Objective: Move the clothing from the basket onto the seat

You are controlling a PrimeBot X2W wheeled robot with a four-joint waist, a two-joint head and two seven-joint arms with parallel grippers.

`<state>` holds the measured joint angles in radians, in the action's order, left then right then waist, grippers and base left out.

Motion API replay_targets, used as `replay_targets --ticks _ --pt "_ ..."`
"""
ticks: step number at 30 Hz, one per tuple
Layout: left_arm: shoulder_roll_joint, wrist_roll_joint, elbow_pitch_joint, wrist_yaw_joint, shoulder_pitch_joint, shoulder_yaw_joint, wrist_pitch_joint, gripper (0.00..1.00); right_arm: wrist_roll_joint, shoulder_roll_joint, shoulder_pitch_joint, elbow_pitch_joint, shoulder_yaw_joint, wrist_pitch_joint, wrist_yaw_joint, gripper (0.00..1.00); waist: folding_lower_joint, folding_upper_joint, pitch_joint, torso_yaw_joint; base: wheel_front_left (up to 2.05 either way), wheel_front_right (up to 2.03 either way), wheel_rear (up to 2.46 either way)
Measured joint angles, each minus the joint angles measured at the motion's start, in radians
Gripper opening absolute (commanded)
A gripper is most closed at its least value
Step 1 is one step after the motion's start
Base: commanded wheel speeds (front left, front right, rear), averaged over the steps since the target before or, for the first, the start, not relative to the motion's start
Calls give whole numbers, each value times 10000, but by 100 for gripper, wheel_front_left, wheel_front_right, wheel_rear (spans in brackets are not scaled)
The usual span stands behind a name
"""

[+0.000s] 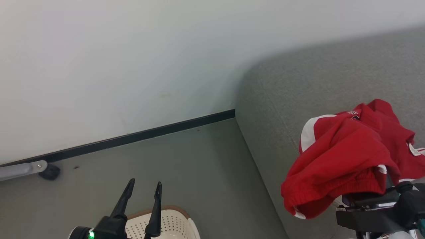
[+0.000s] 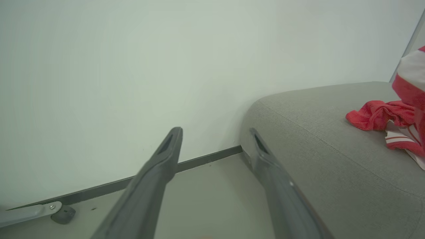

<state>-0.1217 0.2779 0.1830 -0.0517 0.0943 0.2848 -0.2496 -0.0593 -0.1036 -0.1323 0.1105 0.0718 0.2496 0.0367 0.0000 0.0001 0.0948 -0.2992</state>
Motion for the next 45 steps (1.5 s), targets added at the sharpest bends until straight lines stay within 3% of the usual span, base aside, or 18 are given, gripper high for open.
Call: replay_targets --ticks 11,18,26,37,45 --pt "52 -447 -307 267 80 215 0 100 84 21 64 435 -29 0 71 0 0 0 416 -1559 0 0 0" --pt "155 -763 -293 562 624 663 0 100 86 27 651 844 -435 31 263 0 0 0 862 -2100 0 0 0" --pt "98 -995 -182 811 913 742 -2 100 111 199 804 1133 -646 71 420 0 1 0 1487 -2395 0 0 0" --pt "-63 -1057 -40 959 982 558 -2 100 -63 336 607 1097 -2059 71 688 0 -1 0 1776 -2450 0 0 0" --pt "-499 -1162 -274 959 702 360 -2 100 -769 88 -457 729 -2918 73 602 0 0 0 2195 -2486 0 0 0"
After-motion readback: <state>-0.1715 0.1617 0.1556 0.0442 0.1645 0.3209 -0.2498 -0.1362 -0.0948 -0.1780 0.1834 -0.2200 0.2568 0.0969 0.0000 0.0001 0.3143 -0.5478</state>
